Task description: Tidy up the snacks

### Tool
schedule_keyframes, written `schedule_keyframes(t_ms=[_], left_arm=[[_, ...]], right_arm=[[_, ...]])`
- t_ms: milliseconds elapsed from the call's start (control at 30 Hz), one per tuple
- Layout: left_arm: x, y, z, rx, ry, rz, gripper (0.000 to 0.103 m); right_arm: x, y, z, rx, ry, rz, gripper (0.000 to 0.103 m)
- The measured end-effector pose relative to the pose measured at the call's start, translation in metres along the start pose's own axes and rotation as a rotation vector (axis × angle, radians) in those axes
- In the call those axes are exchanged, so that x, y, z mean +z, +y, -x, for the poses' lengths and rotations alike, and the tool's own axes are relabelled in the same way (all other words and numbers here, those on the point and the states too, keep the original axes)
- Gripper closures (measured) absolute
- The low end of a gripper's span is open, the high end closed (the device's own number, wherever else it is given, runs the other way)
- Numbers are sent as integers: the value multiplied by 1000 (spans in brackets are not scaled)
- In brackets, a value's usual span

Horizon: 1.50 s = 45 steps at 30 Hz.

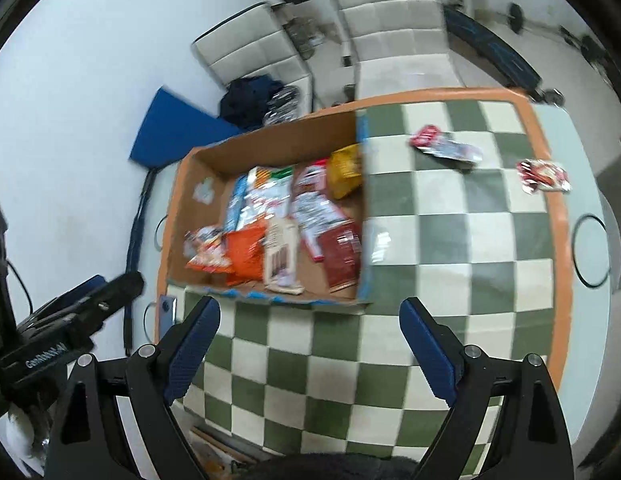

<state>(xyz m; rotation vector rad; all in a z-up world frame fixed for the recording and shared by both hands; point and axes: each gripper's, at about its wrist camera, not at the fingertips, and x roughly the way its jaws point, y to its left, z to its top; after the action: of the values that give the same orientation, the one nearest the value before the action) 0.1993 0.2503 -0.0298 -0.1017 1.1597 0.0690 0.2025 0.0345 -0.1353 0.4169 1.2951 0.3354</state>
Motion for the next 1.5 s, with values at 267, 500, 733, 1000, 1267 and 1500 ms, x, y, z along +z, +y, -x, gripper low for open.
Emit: schedule_keyframes(t_ms=[267,500,733,1000,1267,1500], left_arm=[[53,-111,-49,-48,59,-54,2],[102,-174,-158,-149,328,43,3],[130,-200,-267,-166,553,197,5],[140,-229,-345,-74,673,149,21],[135,-246,-362,36,673,25,35],[126,-259,-352,73,617,-138,45]], right_arm=[[57,-162,10,-41,-40,-309,10],[110,-316,-36,-56,19,-613,10],[148,-377,-95,-91,109,-704,10],[170,-405,-147,-162,185,-759,10],[200,-397,-192,-381,278,-626,10],[212,-358,-205,-488,278,-334,20]])
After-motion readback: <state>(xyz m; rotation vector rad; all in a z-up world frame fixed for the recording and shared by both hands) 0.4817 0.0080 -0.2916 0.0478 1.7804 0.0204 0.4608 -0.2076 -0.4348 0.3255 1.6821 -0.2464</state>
